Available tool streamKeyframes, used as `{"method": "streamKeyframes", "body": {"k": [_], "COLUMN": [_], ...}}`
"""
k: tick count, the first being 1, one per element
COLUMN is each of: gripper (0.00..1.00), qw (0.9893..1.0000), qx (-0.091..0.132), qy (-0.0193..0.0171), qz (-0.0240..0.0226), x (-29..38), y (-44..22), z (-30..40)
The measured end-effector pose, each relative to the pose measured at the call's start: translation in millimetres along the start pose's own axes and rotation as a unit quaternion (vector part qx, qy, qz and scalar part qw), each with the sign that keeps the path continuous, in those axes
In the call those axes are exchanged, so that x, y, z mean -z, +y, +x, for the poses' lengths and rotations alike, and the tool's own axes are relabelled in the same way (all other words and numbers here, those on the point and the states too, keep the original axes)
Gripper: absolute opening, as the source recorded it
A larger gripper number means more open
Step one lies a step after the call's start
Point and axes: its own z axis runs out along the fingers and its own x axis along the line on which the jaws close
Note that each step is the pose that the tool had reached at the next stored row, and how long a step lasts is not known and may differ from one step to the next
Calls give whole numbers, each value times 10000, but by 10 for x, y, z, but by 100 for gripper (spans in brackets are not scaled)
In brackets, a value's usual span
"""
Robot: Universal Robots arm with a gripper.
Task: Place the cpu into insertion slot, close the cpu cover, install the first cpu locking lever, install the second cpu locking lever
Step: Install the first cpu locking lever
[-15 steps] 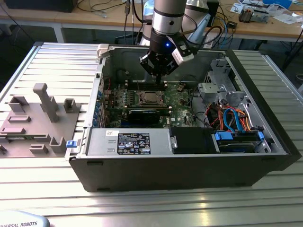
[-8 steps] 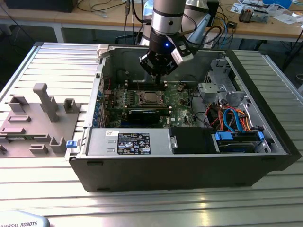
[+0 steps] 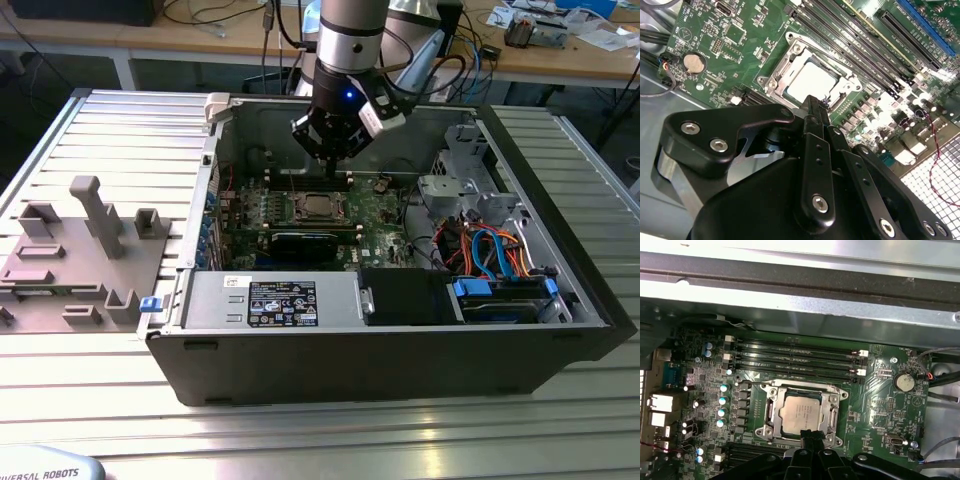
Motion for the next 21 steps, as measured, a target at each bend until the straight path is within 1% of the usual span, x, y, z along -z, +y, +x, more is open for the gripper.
{"method": "streamKeyframes", "body": {"k": [21], "gripper": [11], "qw": [10000], "qx": [0], "qy": [0], "qz": [0], "x": [-3], "y": [8], "z": [68]}}
